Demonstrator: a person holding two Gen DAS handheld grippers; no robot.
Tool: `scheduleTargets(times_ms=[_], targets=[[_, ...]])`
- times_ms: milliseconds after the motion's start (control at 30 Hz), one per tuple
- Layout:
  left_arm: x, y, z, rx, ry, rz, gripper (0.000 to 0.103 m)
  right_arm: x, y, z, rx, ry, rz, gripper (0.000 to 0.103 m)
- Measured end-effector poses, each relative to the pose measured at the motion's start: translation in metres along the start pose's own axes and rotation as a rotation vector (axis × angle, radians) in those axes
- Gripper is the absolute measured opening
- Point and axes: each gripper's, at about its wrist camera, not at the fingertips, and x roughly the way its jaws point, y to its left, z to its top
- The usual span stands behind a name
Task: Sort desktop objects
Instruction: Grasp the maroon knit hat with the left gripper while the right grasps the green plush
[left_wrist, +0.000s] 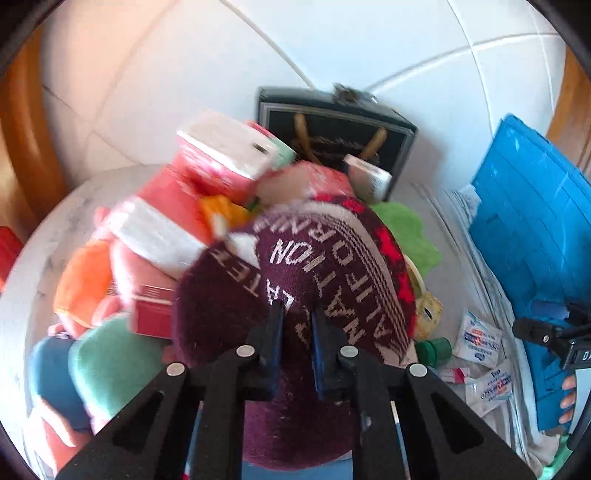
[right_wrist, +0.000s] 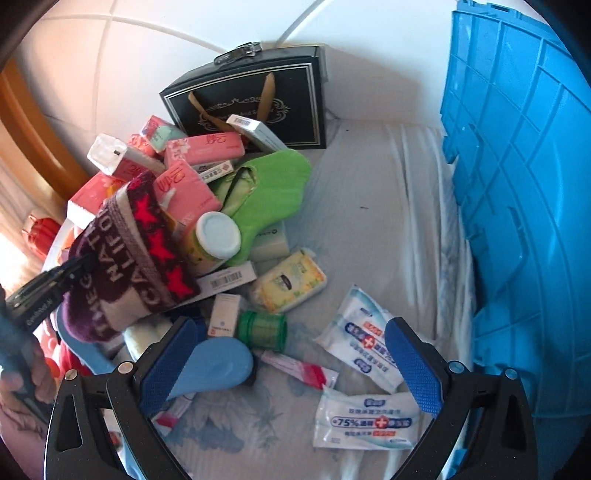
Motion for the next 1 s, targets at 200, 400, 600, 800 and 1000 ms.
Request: scheduleTargets(times_ms=[200, 400, 600, 800, 1000], targets=[[-0.051, 0.054, 0.018, -0.091, -0.138, 0.165, 0.013, 0.018, 0.003, 0.021, 0.018, -0.032, 0.016, 0.103], [-0.038, 0.107, 0.022, -0.168, -0.095, 0.289, 0.013, 0.069, -0.016, 0.063, 0.133, 0.008, 0.048, 0.101], [-0.009, 0.133, 0.012, -0.215, -0.031, 0.311, 0.013, 0.124, -0.018, 0.095, 0.188, 0.07, 0.096, 0.086], [-0.004, 0.148, 0.003, -0.249, -0.012, 0.279, 0.013, 0.16, 0.018, 0.115, 0.084, 0.097, 0.03, 0.015], [-0.027, 0.141, 0.005, -0.233, -0.06, 0.25, 0.013, 0.117, 0.062, 0.118, -0.098, -0.078, -0.12, 0.012]])
